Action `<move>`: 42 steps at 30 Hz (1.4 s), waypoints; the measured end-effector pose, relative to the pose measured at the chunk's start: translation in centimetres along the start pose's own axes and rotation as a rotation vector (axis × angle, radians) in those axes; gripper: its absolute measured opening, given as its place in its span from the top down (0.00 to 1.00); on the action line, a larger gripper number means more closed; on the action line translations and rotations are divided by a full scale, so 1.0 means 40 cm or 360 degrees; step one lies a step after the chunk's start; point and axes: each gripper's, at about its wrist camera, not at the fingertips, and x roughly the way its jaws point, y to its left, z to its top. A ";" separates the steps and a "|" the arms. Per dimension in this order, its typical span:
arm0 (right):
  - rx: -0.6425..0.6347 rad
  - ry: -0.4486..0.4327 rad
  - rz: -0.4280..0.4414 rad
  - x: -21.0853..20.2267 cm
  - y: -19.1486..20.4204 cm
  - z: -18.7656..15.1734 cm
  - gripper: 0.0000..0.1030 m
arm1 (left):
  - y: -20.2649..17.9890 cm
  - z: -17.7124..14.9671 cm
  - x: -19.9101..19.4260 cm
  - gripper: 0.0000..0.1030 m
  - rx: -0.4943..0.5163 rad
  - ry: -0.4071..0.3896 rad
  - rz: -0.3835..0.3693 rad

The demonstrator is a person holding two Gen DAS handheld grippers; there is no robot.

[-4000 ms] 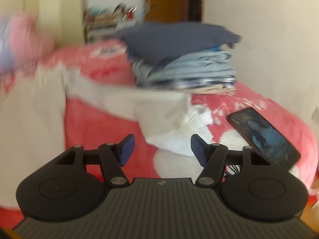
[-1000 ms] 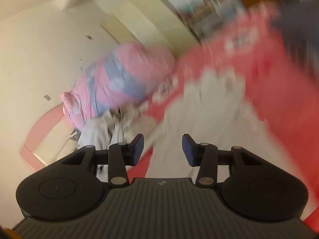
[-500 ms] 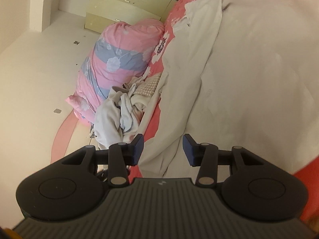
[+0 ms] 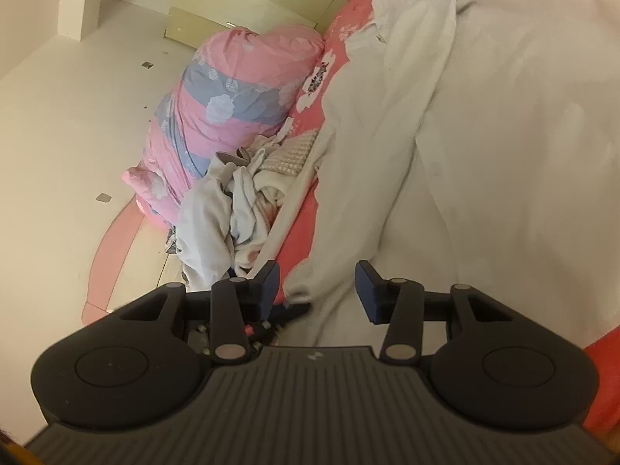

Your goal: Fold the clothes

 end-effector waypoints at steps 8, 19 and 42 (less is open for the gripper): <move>0.0051 -0.0066 -0.0082 -0.019 -0.042 0.013 0.58 | -0.129 0.075 -0.151 0.90 0.0278 -0.0332 0.0092; 0.0070 -0.0109 -0.0133 -0.047 -0.064 0.013 0.58 | -0.211 -0.062 -0.155 0.57 0.0019 0.0018 -0.0427; 0.0008 -0.0372 -0.0202 -0.035 -0.100 0.380 0.59 | 0.233 0.421 0.393 0.44 -0.0763 0.0053 -0.0364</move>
